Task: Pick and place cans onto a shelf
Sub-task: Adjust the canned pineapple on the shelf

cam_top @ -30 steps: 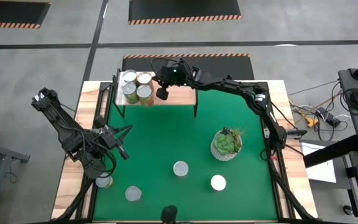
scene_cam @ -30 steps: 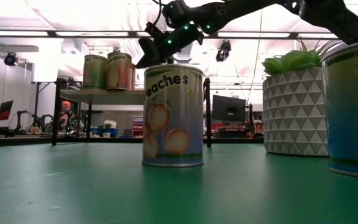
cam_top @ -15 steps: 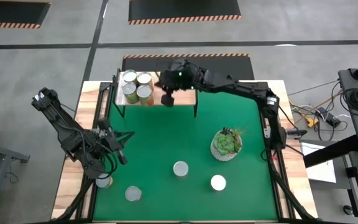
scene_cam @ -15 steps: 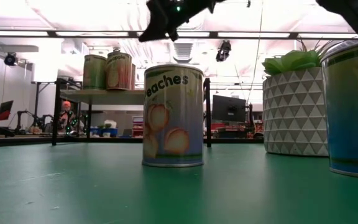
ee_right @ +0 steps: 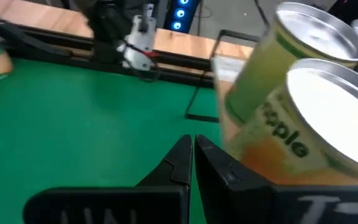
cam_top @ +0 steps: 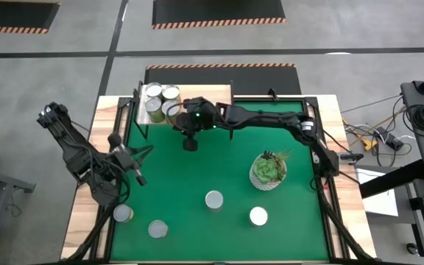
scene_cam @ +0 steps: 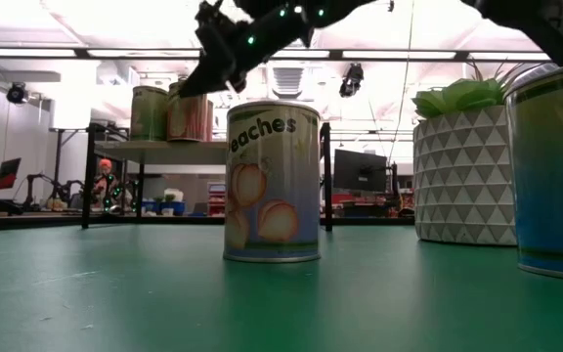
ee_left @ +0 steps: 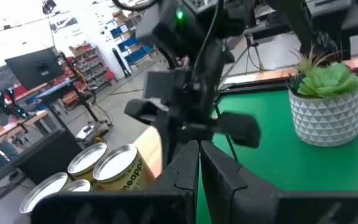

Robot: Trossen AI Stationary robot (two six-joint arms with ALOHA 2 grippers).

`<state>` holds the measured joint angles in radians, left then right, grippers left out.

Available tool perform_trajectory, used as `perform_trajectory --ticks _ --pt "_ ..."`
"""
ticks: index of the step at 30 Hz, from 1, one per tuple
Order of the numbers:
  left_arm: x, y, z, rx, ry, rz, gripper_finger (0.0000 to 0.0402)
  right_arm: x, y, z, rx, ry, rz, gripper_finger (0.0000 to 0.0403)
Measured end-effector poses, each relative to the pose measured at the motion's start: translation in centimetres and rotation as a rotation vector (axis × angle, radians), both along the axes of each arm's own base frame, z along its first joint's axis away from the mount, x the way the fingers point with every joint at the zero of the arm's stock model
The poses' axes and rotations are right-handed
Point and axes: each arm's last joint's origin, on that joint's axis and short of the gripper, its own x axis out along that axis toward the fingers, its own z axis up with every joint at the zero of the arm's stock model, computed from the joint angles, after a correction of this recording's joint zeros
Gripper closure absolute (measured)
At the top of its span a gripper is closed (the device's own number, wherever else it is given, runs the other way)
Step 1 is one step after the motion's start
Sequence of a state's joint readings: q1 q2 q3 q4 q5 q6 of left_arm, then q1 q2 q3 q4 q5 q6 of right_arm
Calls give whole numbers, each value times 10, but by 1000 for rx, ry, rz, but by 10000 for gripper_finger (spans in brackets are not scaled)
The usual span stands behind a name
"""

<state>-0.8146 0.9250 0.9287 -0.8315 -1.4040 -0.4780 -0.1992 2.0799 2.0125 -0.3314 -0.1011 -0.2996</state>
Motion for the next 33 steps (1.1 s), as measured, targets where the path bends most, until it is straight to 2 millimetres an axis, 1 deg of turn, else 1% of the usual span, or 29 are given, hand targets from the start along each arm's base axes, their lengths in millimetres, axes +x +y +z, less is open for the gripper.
perform_trajectory --ticks 4,11,28,31,33 --pt "-1 1 1 -13 -10 2 402 2 -15 -7 -20 -7 -45 394" --pt "0 0 -1 -2 1 1 402 0 -30 -1 -27 -44 -73 394" --pt "0 0 -1 -1 1 2 402 0 -34 0 -52 -71 -75 394" --pt "0 0 -1 -1 1 2 402 0 -33 0 -48 -74 -73 394" --pt "0 0 -1 -1 1 2 402 0 -28 2 -29 -73 -71 394"
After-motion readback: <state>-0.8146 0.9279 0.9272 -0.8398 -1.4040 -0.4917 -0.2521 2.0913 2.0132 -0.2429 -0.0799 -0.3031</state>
